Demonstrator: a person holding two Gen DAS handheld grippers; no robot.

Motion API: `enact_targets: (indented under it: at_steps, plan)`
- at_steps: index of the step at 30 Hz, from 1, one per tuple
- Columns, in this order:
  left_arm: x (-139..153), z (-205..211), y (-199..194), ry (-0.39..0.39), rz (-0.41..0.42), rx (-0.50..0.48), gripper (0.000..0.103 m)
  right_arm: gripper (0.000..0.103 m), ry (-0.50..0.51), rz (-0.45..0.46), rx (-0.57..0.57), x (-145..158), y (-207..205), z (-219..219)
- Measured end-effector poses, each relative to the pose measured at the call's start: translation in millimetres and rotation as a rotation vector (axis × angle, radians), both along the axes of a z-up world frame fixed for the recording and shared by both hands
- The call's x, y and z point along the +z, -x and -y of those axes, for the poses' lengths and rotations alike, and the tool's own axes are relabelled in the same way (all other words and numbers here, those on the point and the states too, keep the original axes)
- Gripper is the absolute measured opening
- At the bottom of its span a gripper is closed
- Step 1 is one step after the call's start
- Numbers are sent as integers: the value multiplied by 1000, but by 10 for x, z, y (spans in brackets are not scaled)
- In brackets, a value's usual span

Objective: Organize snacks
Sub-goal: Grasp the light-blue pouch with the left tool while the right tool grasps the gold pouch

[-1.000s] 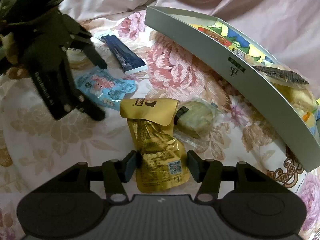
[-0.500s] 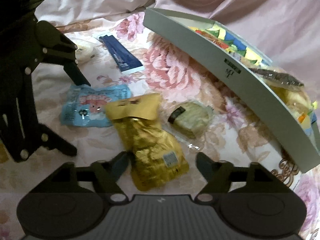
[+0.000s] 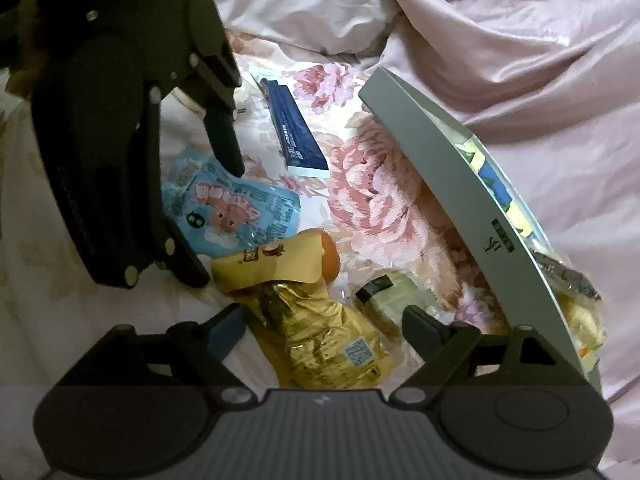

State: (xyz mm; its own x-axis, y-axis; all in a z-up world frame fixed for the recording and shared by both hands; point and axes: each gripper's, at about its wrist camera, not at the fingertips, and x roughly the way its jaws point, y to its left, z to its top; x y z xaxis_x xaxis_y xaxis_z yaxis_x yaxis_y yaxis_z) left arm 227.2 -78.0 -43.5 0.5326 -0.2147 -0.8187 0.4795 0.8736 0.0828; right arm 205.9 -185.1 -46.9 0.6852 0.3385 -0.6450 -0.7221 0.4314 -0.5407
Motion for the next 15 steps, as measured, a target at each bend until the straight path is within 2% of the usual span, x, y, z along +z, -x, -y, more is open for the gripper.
enact_targets:
  at_steps: [2,7,12,15]
  plan:
    - [-7,-33,25,26,2,38,71,77,-16,-26,-6,2,-23,7]
    - [-30,-159,152,112,27,172,66,76,-54,-68,-42,9,-48,16]
    - [-14,-170,334,142,48,291,65,71,-147,-174,-114,52,-180,79]
    - [4,-171,463,143,57,374,65,65,-180,-219,-138,67,-219,96]
